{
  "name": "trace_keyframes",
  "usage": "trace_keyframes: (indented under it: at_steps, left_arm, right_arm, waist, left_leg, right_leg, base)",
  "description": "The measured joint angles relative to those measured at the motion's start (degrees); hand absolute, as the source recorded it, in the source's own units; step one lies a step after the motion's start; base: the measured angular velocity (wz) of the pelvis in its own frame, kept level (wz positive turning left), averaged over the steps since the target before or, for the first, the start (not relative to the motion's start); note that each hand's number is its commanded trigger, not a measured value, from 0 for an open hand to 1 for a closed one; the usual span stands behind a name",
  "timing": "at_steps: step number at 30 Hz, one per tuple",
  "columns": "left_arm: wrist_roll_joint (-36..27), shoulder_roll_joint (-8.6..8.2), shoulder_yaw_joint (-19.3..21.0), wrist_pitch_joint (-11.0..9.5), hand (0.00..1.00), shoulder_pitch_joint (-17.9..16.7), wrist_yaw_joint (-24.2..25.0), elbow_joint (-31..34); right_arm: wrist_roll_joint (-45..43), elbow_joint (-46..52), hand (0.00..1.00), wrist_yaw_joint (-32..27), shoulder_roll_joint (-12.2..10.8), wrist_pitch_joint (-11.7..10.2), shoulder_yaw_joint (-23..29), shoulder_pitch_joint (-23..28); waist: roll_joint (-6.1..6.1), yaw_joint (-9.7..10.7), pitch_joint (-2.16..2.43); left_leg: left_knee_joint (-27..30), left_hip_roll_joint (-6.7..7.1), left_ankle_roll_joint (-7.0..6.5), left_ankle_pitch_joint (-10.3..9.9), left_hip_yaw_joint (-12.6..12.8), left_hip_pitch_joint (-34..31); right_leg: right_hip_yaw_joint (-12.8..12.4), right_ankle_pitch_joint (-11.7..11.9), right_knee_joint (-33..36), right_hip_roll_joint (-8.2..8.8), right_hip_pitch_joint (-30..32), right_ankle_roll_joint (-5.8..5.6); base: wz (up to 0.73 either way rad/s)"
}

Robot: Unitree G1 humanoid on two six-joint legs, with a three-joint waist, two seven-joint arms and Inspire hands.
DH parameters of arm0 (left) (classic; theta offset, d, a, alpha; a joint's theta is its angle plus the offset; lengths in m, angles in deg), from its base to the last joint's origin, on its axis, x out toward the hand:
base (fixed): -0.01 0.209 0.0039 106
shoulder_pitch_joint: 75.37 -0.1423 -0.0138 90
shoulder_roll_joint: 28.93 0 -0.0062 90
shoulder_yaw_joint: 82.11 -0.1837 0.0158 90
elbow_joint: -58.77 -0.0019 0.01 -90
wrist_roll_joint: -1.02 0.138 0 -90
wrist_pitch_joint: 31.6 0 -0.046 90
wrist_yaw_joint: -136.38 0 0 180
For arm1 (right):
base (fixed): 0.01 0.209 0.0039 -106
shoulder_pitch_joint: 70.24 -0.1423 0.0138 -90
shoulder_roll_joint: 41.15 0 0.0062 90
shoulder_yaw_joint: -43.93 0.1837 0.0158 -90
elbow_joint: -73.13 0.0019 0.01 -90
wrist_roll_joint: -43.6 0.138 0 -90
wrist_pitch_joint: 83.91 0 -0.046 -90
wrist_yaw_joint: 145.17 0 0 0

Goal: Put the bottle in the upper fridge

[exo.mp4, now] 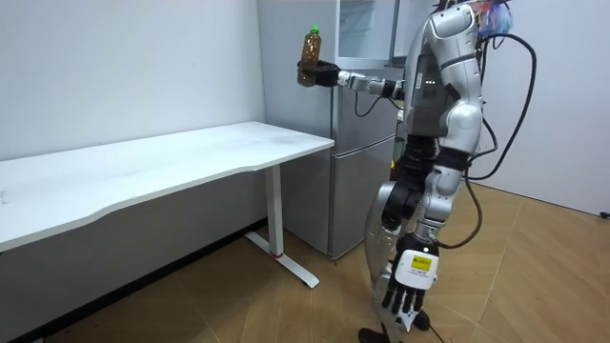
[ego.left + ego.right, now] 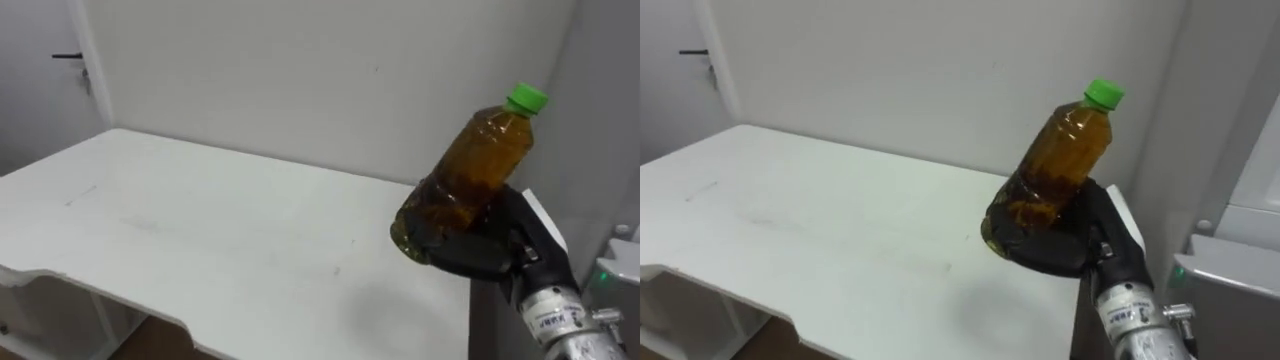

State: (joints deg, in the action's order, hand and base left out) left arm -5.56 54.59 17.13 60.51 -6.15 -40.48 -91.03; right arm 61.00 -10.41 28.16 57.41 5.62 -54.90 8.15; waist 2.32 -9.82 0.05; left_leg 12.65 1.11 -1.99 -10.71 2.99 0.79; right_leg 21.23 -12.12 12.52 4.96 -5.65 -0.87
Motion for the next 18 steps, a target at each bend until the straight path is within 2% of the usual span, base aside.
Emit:
trace_keyframes:
  at_steps: [5, 8, 11, 14, 18]
  left_arm:
    - [0.0, 0.01, -0.01, -0.02, 0.0, 0.23, 0.2, -0.83]
    - [0.04, 0.03, 0.09, 0.01, 0.0, 0.89, 0.95, -2.76]
    - [0.04, 0.24, 0.1, 0.01, 0.0, 1.35, 1.6, -4.16]
    - [0.03, 0.51, 0.09, 0.0, 0.0, 1.36, 2.13, -4.36]
    - [1.11, 0.65, 0.17, -0.42, 0.0, 1.52, 2.17, -4.1]
  right_arm:
    - [0.07, 1.24, 1.0, 3.24, -0.01, 0.36, 0.84, 1.89]
    - [0.42, 2.9, 1.0, 4.39, -0.02, 0.9, 2.12, 1.97]
    - [0.4, 6.52, 1.0, 5.3, -0.04, 0.91, 3.79, 2.98]
    - [0.41, 9.49, 1.0, 5.82, -0.04, 0.91, 5.45, 3.6]
    - [0.36, 15.31, 1.0, 7.97, -0.05, 0.91, 8.02, 7.4]
  waist:
    - [-0.05, 1.41, -0.3]
    - [0.16, 1.72, -0.28]
    - [0.57, 1.88, -0.05]
    - [0.89, 2.15, -0.02]
    - [1.15, 3.49, 0.01]
  left_leg:
    - [-0.5, -0.2, 0.02, -0.04, 0.6, 0.98]
    - [-0.99, -0.48, 0.09, 0.02, 1.8, 1.57]
    - [-1.03, -0.49, 0.09, 0.02, 2.29, 2.23]
    - [-1.17, -0.62, 0.14, -0.14, 3.01, 2.89]
    - [-1.27, -0.82, 0.23, -0.29, 3.63, 2.96]
  right_leg:
    - [-0.83, 0.02, 0.03, -0.1, -0.74, 0.02]
    - [-2.59, 0.14, 0.17, -0.17, -0.02, 0.22]
    - [-3.26, 0.14, 0.14, -0.47, 0.14, 0.22]
    - [-3.94, 0.19, 0.1, -0.64, -0.09, 0.15]
    - [-4.57, 0.22, 0.13, -0.82, 0.06, 0.12]
  base:
    - [-0.09]
    - [-0.22]
    - [-0.13]
    - [-0.13]
    - [-0.06]
